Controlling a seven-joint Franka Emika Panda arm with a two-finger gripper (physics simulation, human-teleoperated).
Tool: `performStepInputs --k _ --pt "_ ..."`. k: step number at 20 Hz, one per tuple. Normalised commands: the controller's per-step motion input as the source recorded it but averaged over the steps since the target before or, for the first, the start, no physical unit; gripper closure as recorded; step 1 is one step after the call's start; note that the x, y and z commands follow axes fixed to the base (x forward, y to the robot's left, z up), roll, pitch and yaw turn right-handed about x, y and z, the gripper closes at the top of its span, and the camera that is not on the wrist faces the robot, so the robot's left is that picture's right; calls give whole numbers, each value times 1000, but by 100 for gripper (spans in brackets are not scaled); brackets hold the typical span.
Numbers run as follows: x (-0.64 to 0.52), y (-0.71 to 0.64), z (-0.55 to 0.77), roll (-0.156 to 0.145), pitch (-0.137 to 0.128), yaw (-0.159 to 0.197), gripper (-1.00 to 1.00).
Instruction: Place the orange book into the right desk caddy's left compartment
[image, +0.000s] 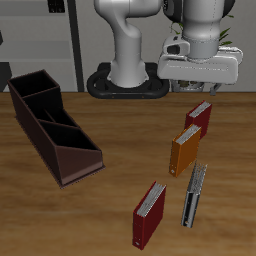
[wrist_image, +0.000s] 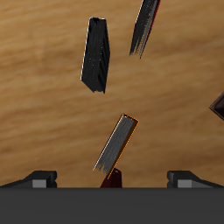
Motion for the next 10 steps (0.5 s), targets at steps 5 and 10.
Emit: performStepInputs --k 5,10 --pt "-24 -58 -125 1 -9 -42 -100" --pt "68 -45 -169 -24 18 -27 -100"
